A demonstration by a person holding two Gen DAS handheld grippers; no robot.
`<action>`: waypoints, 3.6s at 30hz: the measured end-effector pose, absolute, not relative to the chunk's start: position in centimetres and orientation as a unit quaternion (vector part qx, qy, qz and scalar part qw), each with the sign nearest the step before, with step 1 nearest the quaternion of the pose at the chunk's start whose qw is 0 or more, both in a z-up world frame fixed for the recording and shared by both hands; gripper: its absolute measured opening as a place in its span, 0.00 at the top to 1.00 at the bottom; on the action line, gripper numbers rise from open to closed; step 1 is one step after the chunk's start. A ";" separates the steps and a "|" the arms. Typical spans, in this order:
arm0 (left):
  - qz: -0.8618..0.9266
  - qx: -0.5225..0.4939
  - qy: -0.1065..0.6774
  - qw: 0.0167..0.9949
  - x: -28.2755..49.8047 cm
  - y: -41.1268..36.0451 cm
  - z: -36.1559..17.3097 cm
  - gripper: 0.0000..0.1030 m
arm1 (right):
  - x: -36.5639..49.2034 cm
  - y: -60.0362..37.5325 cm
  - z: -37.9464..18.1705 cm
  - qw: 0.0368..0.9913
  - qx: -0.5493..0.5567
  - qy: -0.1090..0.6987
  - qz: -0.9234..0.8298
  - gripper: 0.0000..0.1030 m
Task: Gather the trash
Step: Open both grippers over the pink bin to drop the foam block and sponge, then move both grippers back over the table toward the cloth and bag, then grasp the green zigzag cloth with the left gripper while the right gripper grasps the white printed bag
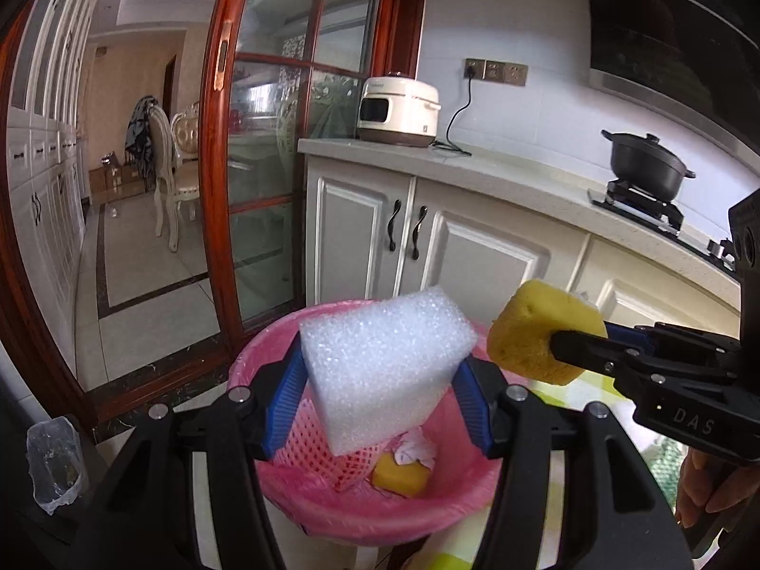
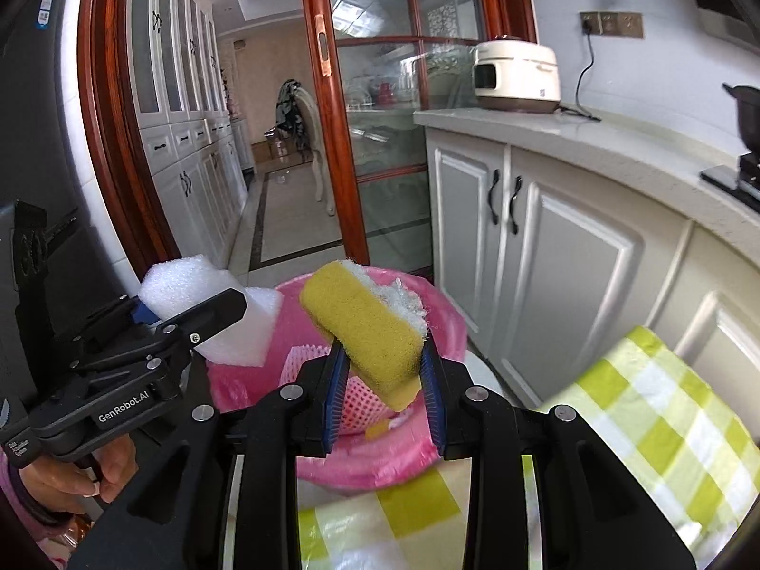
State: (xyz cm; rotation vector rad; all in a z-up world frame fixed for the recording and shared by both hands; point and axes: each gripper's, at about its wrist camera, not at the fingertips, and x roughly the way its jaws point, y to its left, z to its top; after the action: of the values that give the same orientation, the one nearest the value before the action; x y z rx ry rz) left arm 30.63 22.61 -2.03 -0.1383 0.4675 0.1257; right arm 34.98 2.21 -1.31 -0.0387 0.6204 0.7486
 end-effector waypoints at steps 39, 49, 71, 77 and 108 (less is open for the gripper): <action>0.105 -0.087 0.194 0.971 24.3 20.6 -1.4 0.05 | 31.1 -4.2 -1.5 0.908 0.009 0.290 0.303 0.37; 0.064 -0.088 0.183 0.977 22.1 10.8 -1.8 0.05 | 26.3 -15.1 -1.8 0.932 0.029 0.284 0.222 0.34; -0.011 -0.063 0.305 0.950 24.7 -3.7 -9.8 0.05 | 22.1 -32.1 -11.2 0.928 0.095 0.353 0.068 0.32; -0.019 -0.055 0.321 0.945 26.4 -5.6 -11.2 0.05 | 23.9 -33.5 -12.8 0.922 0.094 0.370 0.063 0.28; -0.056 -0.037 0.355 0.932 26.4 -8.1 -12.0 0.93 | 23.8 -32.0 -13.5 0.905 0.105 0.399 0.102 0.36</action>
State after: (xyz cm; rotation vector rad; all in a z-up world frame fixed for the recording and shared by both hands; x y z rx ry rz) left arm 26.42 -8.11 -12.04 -0.0763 0.7268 -0.1147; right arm 23.84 -31.98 -13.50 0.2178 0.8233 0.2117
